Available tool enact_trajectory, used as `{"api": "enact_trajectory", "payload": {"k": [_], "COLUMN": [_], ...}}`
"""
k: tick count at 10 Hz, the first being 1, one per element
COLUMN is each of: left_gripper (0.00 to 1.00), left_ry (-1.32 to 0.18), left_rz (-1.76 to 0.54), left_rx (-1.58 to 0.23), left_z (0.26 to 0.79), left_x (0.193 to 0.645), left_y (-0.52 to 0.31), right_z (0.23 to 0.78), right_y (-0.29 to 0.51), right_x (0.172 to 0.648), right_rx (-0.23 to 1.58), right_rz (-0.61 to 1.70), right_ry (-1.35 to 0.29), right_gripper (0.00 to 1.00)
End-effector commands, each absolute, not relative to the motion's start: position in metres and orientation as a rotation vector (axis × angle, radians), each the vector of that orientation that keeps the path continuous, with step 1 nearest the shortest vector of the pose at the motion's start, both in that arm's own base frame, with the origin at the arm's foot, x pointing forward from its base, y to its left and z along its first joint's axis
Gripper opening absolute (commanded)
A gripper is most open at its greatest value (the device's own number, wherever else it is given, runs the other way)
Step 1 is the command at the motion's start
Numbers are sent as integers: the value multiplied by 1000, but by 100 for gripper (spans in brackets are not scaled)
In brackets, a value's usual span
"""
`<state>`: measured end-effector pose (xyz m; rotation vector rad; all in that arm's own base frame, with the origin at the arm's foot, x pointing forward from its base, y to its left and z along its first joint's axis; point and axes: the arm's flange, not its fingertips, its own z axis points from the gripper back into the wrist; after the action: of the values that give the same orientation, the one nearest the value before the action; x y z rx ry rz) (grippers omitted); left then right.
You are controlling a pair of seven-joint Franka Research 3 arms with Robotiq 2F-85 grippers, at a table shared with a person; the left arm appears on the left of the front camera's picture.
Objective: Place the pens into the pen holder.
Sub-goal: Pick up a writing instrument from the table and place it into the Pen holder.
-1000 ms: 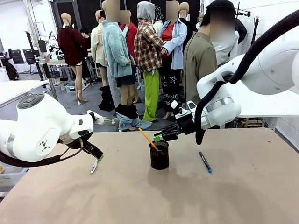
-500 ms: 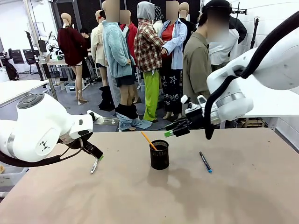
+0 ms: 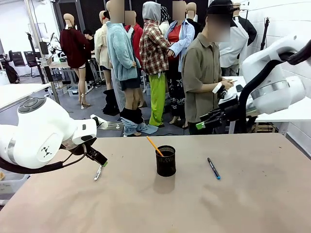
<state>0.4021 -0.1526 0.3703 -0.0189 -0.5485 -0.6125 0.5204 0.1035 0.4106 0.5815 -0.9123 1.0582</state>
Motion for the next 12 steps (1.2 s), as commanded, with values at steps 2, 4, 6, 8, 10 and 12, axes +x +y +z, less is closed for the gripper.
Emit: {"api": "enact_trajectory", "payload": {"k": [2, 4, 6, 8, 10, 12], "left_gripper": [100, 100, 100, 100, 100, 100], "left_ry": [-550, -550, -550, -550, -550, -550], "left_rz": [-608, -608, -608, -608, -608, -608], "left_rx": [-21, -21, -21, -21, -21, -21], "left_z": [371, 371, 371, 371, 371, 371], "left_x": [402, 402, 402, 402, 402, 402], "left_y": [-151, -151, -151, -151, -151, -151], "right_z": [445, 464, 472, 468, 456, 421], "right_y": [112, 122, 142, 161, 182, 198], "right_x": [511, 521, 524, 527, 524, 527], "right_rx": [396, 307, 227, 120, 56, 32], "right_rz": [947, 910, 898, 879, 871, 802], "right_ry": [-618, -451, -316, -188, -116, -57], "right_gripper": [72, 72, 72, 72, 72, 72]}}
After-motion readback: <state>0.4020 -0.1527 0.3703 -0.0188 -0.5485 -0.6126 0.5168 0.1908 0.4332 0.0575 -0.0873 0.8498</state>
